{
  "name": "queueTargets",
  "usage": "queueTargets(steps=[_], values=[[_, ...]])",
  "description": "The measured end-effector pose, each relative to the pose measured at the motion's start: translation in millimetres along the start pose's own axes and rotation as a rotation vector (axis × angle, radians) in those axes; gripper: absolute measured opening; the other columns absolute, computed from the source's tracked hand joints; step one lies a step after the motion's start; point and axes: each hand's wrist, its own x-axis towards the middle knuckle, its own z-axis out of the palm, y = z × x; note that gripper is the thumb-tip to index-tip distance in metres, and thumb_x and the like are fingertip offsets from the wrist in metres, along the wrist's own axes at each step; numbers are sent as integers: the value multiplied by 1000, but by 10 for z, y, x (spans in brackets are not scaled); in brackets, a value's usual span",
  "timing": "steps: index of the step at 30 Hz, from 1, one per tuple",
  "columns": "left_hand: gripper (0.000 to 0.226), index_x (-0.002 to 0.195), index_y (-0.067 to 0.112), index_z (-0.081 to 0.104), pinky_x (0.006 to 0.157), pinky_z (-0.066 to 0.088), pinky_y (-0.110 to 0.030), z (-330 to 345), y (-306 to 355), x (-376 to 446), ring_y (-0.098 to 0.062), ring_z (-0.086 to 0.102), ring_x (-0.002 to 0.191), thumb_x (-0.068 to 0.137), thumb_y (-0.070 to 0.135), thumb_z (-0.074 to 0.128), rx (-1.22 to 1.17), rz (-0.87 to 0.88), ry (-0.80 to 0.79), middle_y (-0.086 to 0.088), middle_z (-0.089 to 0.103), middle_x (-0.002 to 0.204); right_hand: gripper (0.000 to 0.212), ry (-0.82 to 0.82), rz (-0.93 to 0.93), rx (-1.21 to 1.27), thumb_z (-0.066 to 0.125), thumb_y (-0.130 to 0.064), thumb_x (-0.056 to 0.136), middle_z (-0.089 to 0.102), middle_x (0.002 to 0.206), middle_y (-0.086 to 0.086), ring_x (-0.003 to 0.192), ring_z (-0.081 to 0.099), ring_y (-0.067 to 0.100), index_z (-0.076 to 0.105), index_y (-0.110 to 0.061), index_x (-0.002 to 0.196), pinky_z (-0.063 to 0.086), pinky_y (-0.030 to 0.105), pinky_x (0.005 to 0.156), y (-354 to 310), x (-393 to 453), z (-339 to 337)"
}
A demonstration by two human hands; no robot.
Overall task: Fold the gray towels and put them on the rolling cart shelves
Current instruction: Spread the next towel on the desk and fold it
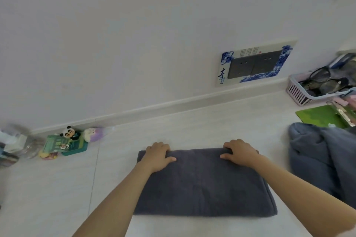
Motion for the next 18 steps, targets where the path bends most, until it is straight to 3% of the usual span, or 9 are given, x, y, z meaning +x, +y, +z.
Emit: queueTargets(steps=[7, 10, 13, 16, 18], values=[[35, 112, 23, 50, 92, 29, -29, 319, -67, 9, -16, 41, 109, 91, 52, 48, -147, -36, 204, 4, 47, 118, 40, 165, 27, -67, 38, -46, 97, 37, 138, 0, 124, 36, 22, 44, -22, 128, 32, 36, 101, 5, 33, 311], [37, 116, 25, 50, 94, 27, -30, 239, -57, 51, -18, 41, 112, 91, 53, 49, -142, -32, 114, 4, 49, 117, 37, 178, 52, 8, 43, -44, 95, 47, 131, -1, 121, 41, 21, 42, -25, 127, 30, 35, 100, -13, 54, 300], [39, 104, 20, 58, 89, 33, -32, 94, -63, 77, -21, 44, 107, 90, 55, 49, -69, -14, -13, -2, 51, 109, 37, 65, 45, -36, 44, -45, 95, 50, 127, 2, 120, 42, 24, 47, -22, 123, 29, 36, 101, -15, 90, 193], [34, 77, 22, 51, 70, 36, -26, -92, -103, -41, -17, 52, 90, 91, 53, 51, -269, -12, -102, 2, 52, 91, 33, -14, -9, 70, 47, -44, 94, 52, 114, 4, 112, 47, 25, 56, -18, 111, 36, 35, 95, 8, 69, 16], [32, 73, 26, 47, 64, 35, -23, -245, -122, -170, -9, 52, 78, 93, 51, 48, -399, -25, -105, 8, 54, 82, 22, -24, -25, 227, 50, -44, 93, 56, 97, -1, 99, 53, 23, 55, -22, 93, 42, 34, 86, 20, 3, -142]])
